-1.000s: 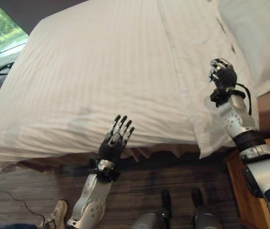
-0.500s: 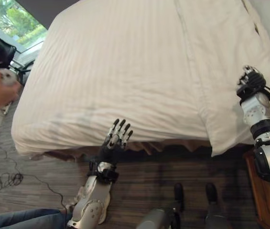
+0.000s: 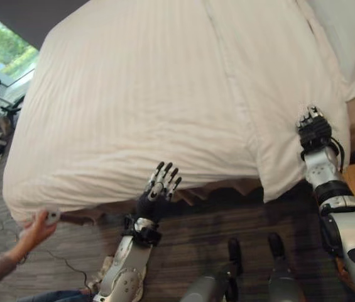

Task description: Making the bed.

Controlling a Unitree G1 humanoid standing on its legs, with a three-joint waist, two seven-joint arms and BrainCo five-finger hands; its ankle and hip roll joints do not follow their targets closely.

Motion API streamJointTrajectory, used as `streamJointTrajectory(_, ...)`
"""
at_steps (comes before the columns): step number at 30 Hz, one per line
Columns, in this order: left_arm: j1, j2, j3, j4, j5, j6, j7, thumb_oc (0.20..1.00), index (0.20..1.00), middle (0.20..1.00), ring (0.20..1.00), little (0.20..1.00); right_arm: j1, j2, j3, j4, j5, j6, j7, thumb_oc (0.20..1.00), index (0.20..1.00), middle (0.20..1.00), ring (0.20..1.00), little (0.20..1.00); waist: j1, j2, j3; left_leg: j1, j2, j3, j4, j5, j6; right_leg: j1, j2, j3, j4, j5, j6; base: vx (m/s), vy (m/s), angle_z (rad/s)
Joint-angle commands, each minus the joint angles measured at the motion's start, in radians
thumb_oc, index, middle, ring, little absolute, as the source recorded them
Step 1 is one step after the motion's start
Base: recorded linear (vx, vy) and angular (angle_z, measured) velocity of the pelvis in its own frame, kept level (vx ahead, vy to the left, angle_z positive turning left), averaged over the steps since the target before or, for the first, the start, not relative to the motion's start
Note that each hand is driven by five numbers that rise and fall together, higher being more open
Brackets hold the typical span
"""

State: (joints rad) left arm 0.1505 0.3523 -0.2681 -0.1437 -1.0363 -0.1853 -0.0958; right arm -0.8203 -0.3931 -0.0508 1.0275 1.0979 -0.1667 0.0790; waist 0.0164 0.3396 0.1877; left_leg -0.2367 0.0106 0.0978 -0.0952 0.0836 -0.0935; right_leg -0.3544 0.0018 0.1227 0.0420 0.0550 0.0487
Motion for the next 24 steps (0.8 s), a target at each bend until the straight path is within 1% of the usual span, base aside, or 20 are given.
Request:
streamJointTrajectory(1, -0.037, -0.070, 0.039, -0.017, 0.039, -0.040, -0.026, 1.000, 1.000, 1.000, 1.000, 1.000, 0.244, 0.022, -0.025, 0.162, 0.079, 0.029, -0.062, 0.200, 0.200, 0.200, 0.200, 0.200, -0.026, -0.006, 0.062, 0.037, -0.039, 0.003, 0.008, 0.047, 0.003, 0.089, -0.064, -0.045, -0.129, 0.039, 0.051, 0.02, 0.014, -0.06)
streamJointTrajectory(3, -0.036, -0.083, 0.039, -0.009, 0.041, -0.046, -0.023, 1.000, 1.000, 1.000, 1.000, 1.000, 0.306, 0.021, -0.045, 0.164, 0.073, 0.026, -0.060, 0.200, 0.200, 0.200, 0.200, 0.200, -0.047, -0.006, 0.067, 0.040, -0.042, 0.003, 0.008, 0.042, 0.005, 0.092, -0.065, -0.042, -0.129, 0.036, 0.051, 0.02, 0.009, -0.03)
streamJointTrajectory(4, -0.036, -0.083, 0.038, -0.009, 0.041, -0.046, -0.023, 1.000, 1.000, 1.000, 1.000, 1.000, 0.307, 0.021, -0.045, 0.164, 0.073, 0.026, -0.059, 0.200, 0.200, 0.200, 0.200, 0.200, -0.048, -0.006, 0.068, 0.041, -0.042, 0.003, 0.008, 0.042, 0.005, 0.093, -0.066, -0.043, -0.129, 0.035, 0.051, 0.03, 0.010, -0.04)
streamJointTrajectory(5, -0.036, -0.087, 0.044, -0.009, 0.040, -0.045, -0.023, 1.000, 1.000, 1.000, 1.000, 1.000, 0.341, 0.014, -0.061, 0.181, 0.060, 0.027, -0.064, 0.200, 0.200, 0.200, 0.200, 0.200, -0.061, -0.006, 0.069, 0.045, -0.044, 0.001, 0.008, 0.039, 0.008, 0.097, -0.067, -0.042, -0.129, 0.034, 0.050, 0.02, 0.012, -0.04)
streamJointTrajectory(10, -0.033, -0.091, 0.060, -0.011, 0.034, -0.050, -0.020, 1.000, 1.000, 1.000, 1.000, 1.000, 0.381, -0.004, -0.072, 0.182, 0.024, 0.026, -0.066, 0.200, 0.200, 0.200, 0.200, 0.200, -0.075, -0.008, 0.065, 0.055, -0.045, -0.003, 0.008, 0.031, 0.012, 0.111, -0.068, -0.046, -0.129, 0.029, 0.049, 0.00, 0.006, -0.02)
streamJointTrajectory(12, -0.028, -0.095, 0.078, -0.010, 0.038, -0.056, -0.016, 1.000, 1.000, 1.000, 1.000, 1.000, 0.437, -0.004, -0.033, 0.082, -0.039, 0.017, -0.061, 0.200, 0.200, 0.200, 0.200, 0.200, -0.085, -0.017, 0.065, 0.060, -0.044, -0.003, 0.008, 0.030, 0.013, 0.115, -0.068, -0.048, -0.129, 0.031, 0.050, -0.01, -0.001, 0.02)
streamJointTrajectory(13, -0.021, -0.084, 0.100, 0.001, 0.060, -0.054, -0.019, 1.000, 1.000, 1.000, 1.000, 1.000, 0.525, -0.020, -0.004, -0.074, -0.117, 0.002, -0.057, 0.200, 0.200, 0.200, 0.200, 0.200, -0.099, -0.036, 0.067, 0.066, -0.042, -0.008, 0.008, 0.027, 0.013, 0.121, -0.067, -0.050, -0.129, 0.033, 0.048, -0.02, -0.009, 0.05)
streamJointTrajectory(14, -0.019, -0.083, 0.100, 0.001, 0.060, -0.054, -0.019, 1.000, 1.000, 1.000, 1.000, 1.000, 0.531, -0.018, -0.004, -0.080, -0.119, 0.002, -0.060, 0.200, 0.200, 0.200, 0.200, 0.200, -0.101, -0.036, 0.067, 0.068, -0.042, -0.010, 0.008, 0.027, 0.013, 0.123, -0.067, -0.051, -0.129, 0.033, 0.048, -0.03, -0.012, 0.05)
streamJointTrajectory(17, -0.001, -0.056, 0.124, 0.060, 0.094, -0.039, -0.042, 1.000, 1.000, 1.000, 1.000, 1.000, 0.682, -0.046, 0.021, -0.330, -0.251, -0.010, -0.060, 0.200, 0.200, 0.200, 0.200, 0.200, -0.120, -0.072, 0.059, 0.082, -0.034, -0.015, 0.008, 0.021, 0.016, 0.142, -0.065, -0.061, -0.129, 0.034, 0.046, 0.00, -0.031, 0.12)
streamJointTrajectory(18, 0.009, -0.009, 0.136, 0.138, 0.175, -0.020, -0.053, 1.000, 1.000, 1.000, 1.000, 1.000, 0.761, -0.053, 0.006, -0.424, -0.292, -0.012, -0.052, 0.200, 0.200, 0.200, 0.200, 0.200, -0.129, -0.100, 0.041, 0.098, -0.027, -0.020, 0.008, 0.015, 0.019, 0.163, -0.063, -0.073, -0.129, 0.034, 0.044, 0.01, -0.030, 0.20)
streamJointTrajectory(19, 0.009, -0.008, 0.135, 0.139, 0.176, -0.021, -0.053, 1.000, 1.000, 1.000, 1.000, 1.000, 0.764, -0.052, 0.005, -0.426, -0.293, -0.012, -0.053, 0.200, 0.200, 0.200, 0.200, 0.200, -0.129, -0.100, 0.042, 0.099, -0.027, -0.021, 0.008, 0.015, 0.019, 0.165, -0.064, -0.073, -0.129, 0.033, 0.044, 0.04, -0.048, 0.20)
streamJointTrajectory(20, 0.014, 0.040, 0.156, 0.187, 0.268, -0.019, -0.053, 1.000, 1.000, 1.000, 1.000, 1.000, 0.829, -0.042, 0.005, -0.487, -0.327, -0.007, -0.025, 0.200, 0.200, 0.200, 0.200, 0.200, -0.131, -0.132, 0.015, 0.119, -0.022, -0.032, 0.008, 0.008, 0.021, 0.189, -0.064, -0.085, -0.129, 0.031, 0.047, 0.02, -0.021, 0.16)
streamJointTrajectory(21, 0.015, 0.040, 0.155, 0.187, 0.268, -0.019, -0.053, 1.000, 1.000, 1.000, 1.000, 1.000, 0.831, -0.041, 0.004, -0.489, -0.327, -0.007, -0.026, 0.200, 0.200, 0.200, 0.200, 0.200, -0.132, -0.133, 0.015, 0.120, -0.022, -0.033, 0.008, 0.008, 0.021, 0.191, -0.064, -0.086, -0.129, 0.030, 0.047, 0.05, -0.042, 0.11)
streamJointTrajectory(22, 0.013, 0.049, 0.160, 0.195, 0.277, -0.012, -0.057, 1.000, 1.000, 1.000, 1.000, 1.000, 0.854, -0.031, 0.006, -0.498, -0.342, -0.002, -0.025, 0.200, 0.200, 0.200, 0.200, 0.200, -0.131, -0.148, -0.002, 0.130, -0.021, -0.037, 0.008, 0.005, 0.024, 0.204, -0.064, -0.093, -0.129, 0.031, 0.048, 0.06, 0.008, 0.25)
streamJointTrajectory(23, 0.009, 0.043, 0.150, 0.260, 0.301, 0.002, -0.065, 1.000, 1.000, 1.000, 1.000, 1.000, 0.883, -0.016, 0.030, -0.515, -0.368, 0.008, -0.007, 0.200, 0.200, 0.200, 0.200, 0.200, -0.129, -0.182, -0.034, 0.156, -0.018, -0.045, 0.008, -0.002, 0.026, 0.235, -0.063, -0.105, -0.129, 0.026, 0.050, 0.06, 0.008, 0.26)
streamJointTrajectory(24, 0.009, 0.043, 0.150, 0.260, 0.301, 0.002, -0.066, 1.000, 1.000, 1.000, 1.000, 1.000, 0.884, -0.016, 0.030, -0.516, -0.368, 0.008, -0.007, 0.200, 0.200, 0.200, 0.200, 0.200, -0.130, -0.183, -0.034, 0.157, -0.019, -0.046, 0.008, -0.002, 0.026, 0.237, -0.063, -0.106, -0.129, 0.025, 0.050, 0.03, 0.038, 0.28)
